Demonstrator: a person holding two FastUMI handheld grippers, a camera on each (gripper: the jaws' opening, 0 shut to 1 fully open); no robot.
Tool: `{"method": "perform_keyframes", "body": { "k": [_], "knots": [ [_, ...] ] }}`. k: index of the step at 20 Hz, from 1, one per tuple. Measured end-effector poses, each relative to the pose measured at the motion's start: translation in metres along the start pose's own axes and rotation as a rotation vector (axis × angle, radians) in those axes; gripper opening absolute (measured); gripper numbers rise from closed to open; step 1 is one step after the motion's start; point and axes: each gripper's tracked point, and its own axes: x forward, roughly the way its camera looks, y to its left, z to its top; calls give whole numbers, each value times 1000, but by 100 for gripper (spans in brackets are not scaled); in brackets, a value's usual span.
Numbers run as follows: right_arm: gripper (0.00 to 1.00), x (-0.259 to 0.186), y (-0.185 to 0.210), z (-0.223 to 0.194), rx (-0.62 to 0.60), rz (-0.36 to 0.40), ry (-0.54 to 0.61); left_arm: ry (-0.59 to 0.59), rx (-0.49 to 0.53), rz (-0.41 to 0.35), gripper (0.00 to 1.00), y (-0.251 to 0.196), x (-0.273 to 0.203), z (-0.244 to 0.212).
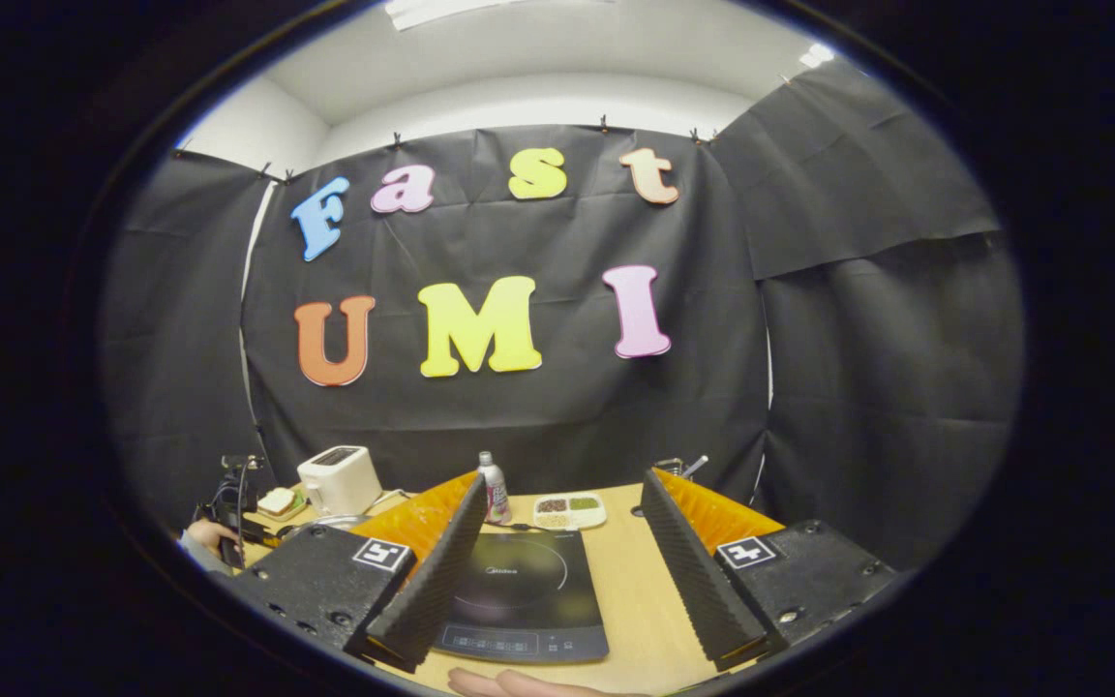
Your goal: First push the handle of the pot to place it horizontally, then grasp the pot with both hands and set it on the induction cooktop.
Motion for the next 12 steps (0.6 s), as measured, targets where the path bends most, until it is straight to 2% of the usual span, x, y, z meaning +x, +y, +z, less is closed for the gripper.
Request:
{"method": "perform_keyframes", "body": {
  "k": [2,3,7,9,10,12],
  "knots": [
    [100,2,7,-3,3,8,9,-10,8,9,0,5,-4,1],
    [96,3,10,-4,1,11,12,-19,19,26,0,10,-6,2],
    [96,10,23,-16,-20,13,38,-38,19,73,0,28,-17,-3],
    [100,9,42,-22,-3,53,65,-53,28,93,0,38,-26,-5],
    [96,10,51,-24,5,73,73,-59,33,103,0,41,-31,-6],
    [96,14,63,-30,-1,93,88,-81,48,111,1,45,-45,-6]
  ]
}}
